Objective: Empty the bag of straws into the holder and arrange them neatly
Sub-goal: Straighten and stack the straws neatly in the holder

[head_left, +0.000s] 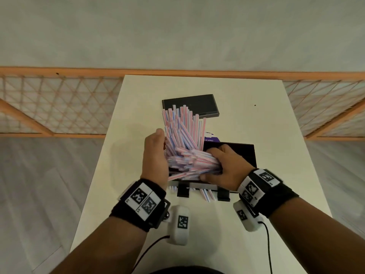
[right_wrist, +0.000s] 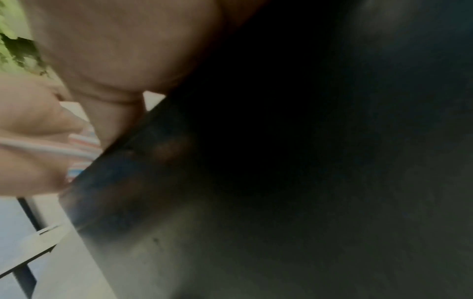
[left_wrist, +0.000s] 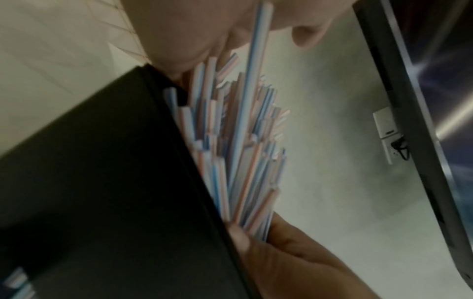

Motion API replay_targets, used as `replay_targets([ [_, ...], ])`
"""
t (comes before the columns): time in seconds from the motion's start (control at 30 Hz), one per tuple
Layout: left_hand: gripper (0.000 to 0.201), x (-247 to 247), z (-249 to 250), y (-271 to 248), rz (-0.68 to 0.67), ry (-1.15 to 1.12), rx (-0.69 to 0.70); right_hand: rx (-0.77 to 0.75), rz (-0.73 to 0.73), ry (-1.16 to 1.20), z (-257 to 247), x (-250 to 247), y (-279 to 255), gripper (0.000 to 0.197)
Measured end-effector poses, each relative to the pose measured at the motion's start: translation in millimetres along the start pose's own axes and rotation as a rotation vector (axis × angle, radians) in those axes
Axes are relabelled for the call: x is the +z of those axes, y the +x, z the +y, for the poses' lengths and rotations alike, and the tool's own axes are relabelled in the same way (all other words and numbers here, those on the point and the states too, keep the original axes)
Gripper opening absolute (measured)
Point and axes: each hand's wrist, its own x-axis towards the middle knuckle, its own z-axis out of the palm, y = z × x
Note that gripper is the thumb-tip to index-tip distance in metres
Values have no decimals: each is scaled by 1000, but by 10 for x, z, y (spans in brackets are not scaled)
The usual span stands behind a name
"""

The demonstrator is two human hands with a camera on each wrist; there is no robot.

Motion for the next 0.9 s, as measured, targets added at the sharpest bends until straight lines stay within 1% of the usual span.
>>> replay_targets([
  [0.07,76,38,10,15,23,-8,44,-31,24,22,-10,31,23,58],
  [0.13,69,96,72,-19,25,-12,106,-53,12,68,-56,28,29,44],
  [0.17,66,119,99,-34,40,1,133,-76,18,83,-83,20,29,39],
  [0.23,56,145,123,-51,76,15,153,-138,74,96,-127,-25,22,34],
  [0.3,46,109,104,-22,124,-8,123,-168,157,99,-152,-90,23,34],
  [0.37,42,27,85,36,155,-87,48,-146,228,105,-164,-150,38,35],
  [0.4,43,-6,88,54,155,-136,0,-132,245,83,-161,-162,49,38],
  [0.47,41,-43,86,70,134,-155,-57,-98,259,-47,-157,-151,53,53],
  [0.53,37,-54,81,66,100,-44,-32,-30,278,-217,-173,-123,15,70],
  [0.57,38,-72,78,66,77,58,-5,13,292,-245,-180,-121,-12,75],
  [0.63,43,-122,79,37,18,273,30,97,295,-162,-162,-131,-65,79],
  [0.73,42,-199,80,24,-30,558,65,173,252,2,-48,-112,-105,66],
  [0.8,36,-225,77,46,-33,685,129,139,276,53,45,-47,-130,57],
  [0.9,7,-227,70,60,-1,776,253,84,312,64,96,32,-180,40],
])
